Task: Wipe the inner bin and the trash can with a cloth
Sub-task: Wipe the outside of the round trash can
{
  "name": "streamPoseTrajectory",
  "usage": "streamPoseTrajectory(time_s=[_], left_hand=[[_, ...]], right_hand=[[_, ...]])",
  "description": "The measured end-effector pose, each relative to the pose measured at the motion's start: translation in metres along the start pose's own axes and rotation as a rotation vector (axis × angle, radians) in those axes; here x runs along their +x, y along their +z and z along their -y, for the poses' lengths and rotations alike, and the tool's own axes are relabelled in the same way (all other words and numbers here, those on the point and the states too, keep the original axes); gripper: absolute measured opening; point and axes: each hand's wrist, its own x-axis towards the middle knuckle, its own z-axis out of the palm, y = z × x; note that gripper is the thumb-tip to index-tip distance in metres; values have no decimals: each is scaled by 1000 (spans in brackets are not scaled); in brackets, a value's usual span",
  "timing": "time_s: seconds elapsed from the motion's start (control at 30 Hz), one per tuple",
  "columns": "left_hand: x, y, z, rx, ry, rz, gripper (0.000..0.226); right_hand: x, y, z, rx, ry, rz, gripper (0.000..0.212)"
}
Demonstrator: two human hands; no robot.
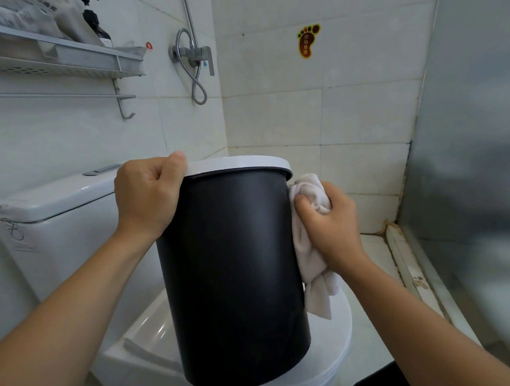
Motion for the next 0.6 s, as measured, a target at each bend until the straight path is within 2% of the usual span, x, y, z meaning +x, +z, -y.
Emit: streamPoseTrajectory(time_s=[0.17,0.23,0.37,0.53,0.6], left_hand=[[-2,1,-8,75,-9,-16,55],[-1,2,-11,95,-31,-21,55],[0,5,-16,149,-64,-27,56],[3,15,-29,279,-112,-18,58],[4,17,-32,324,-110,9,59]], right_hand=[[-4,0,27,-58,-210,12,9],[-10,2,33,-81,-297,37,2],[-24,6,45,-162,-491,78,23],[-44,12,57,-363,-794,235,33],[-45,11,58,-393,-814,278,34]])
